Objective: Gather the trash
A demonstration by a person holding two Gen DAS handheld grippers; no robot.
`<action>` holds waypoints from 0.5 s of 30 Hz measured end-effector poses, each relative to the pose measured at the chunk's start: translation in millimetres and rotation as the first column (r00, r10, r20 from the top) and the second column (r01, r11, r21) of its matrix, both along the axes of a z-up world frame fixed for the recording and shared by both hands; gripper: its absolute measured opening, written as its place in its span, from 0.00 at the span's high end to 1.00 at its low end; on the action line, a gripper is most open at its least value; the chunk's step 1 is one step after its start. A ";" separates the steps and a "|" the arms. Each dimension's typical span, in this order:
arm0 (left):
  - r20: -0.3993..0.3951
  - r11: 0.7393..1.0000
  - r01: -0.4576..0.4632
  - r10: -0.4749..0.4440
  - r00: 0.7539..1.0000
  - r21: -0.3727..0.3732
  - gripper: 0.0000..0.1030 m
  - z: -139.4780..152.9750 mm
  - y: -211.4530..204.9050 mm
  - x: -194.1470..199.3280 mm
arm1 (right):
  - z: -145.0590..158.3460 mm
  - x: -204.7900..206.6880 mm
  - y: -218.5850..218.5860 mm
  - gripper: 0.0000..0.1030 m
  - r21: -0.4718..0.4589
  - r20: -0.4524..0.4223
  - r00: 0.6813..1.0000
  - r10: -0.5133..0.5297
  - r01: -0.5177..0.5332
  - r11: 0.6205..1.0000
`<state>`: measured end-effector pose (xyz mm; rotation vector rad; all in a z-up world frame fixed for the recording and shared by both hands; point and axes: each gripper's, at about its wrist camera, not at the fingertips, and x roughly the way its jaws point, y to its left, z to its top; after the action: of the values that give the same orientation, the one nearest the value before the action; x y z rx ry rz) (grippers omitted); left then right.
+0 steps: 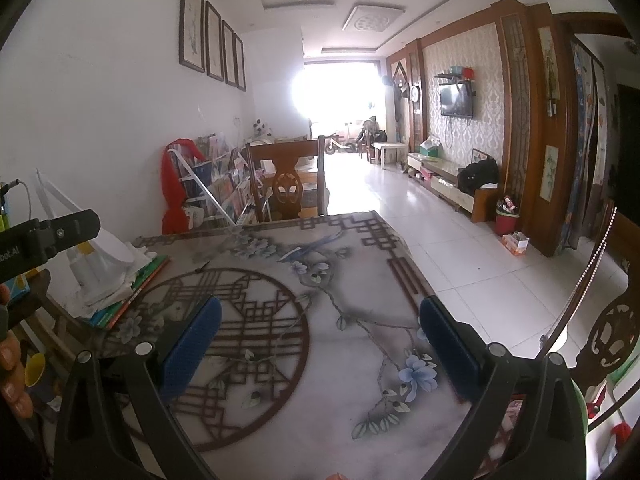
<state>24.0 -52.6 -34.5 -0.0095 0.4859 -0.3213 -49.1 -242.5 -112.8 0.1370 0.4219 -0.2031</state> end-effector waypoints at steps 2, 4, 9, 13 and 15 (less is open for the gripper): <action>-0.003 1.000 0.001 -0.001 1.000 0.000 0.05 -1.6 -0.5 -0.1 | -1.8 0.0 -0.8 0.07 0.001 -0.003 1.000 0.000 0.000 1.000; -0.005 1.000 0.001 -0.001 1.000 0.000 0.05 -3.5 -1.0 -0.3 | -3.5 -0.4 -1.2 0.07 0.002 -0.006 1.000 0.001 -0.001 1.000; -0.017 1.000 0.001 -0.001 1.000 -0.002 0.05 -8.7 -2.2 0.4 | -4.2 5.2 -1.2 0.07 0.002 -0.015 1.000 0.002 -0.002 1.000; -0.049 1.000 0.014 -0.015 0.999 -0.013 0.05 -20.2 -4.1 6.3 | -11.3 10.6 -1.6 0.07 0.007 -0.035 0.999 0.006 -0.006 1.000; -0.079 1.000 0.003 -0.005 0.997 -0.016 0.05 -27.7 -4.4 18.8 | -14.2 16.5 -1.6 0.07 0.010 -0.049 0.999 0.011 -0.010 1.000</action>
<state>42.8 -56.9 -62.1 -0.0363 0.5615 -0.3294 -32.7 -244.0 -127.0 0.1391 0.4719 -0.1943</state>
